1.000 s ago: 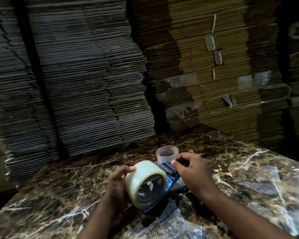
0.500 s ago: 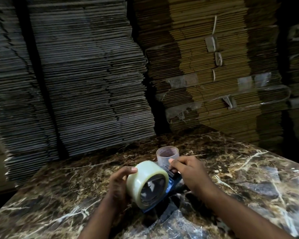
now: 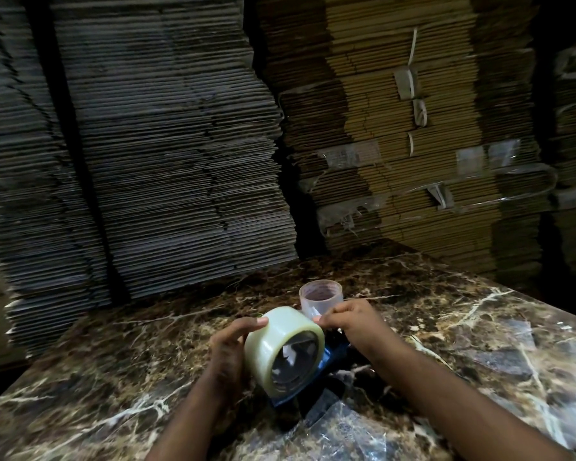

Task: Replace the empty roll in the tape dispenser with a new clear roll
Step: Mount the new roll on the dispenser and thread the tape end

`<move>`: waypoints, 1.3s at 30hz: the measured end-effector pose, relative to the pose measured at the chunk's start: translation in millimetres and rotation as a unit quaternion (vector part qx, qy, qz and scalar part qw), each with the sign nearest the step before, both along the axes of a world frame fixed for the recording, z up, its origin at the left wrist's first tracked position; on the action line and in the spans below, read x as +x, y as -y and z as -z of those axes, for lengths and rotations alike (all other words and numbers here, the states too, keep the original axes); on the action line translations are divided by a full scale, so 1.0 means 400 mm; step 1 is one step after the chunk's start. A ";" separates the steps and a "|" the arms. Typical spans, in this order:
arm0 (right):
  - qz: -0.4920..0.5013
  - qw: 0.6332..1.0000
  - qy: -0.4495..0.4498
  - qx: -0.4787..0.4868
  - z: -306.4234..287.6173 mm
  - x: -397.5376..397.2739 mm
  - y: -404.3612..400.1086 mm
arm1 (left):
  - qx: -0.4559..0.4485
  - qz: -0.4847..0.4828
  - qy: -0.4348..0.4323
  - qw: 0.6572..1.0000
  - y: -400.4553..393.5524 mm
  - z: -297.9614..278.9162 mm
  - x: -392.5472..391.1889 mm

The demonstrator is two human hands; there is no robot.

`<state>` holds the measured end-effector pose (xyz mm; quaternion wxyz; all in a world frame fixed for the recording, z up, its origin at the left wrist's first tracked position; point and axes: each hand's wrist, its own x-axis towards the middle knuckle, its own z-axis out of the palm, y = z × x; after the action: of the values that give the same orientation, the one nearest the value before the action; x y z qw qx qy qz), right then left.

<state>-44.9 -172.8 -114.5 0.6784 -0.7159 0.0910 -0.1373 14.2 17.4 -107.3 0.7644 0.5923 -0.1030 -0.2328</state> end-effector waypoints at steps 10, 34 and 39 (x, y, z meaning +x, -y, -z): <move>0.031 0.998 -0.053 0.024 -0.005 0.010 0.020 | -0.017 -0.059 0.108 0.992 -0.014 0.004 -0.003; 0.080 0.989 -0.118 0.041 0.005 0.034 0.044 | -0.053 -0.022 -0.012 0.998 -0.007 -0.002 0.012; 0.098 0.987 -0.122 0.031 0.016 0.038 0.047 | -0.021 -0.027 -0.005 0.999 -0.007 -0.004 0.007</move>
<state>-29.6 -191.7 -121.0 0.6670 -0.6938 0.2474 -0.1122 17.1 20.2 -105.9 0.7832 0.5775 -0.0882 -0.2127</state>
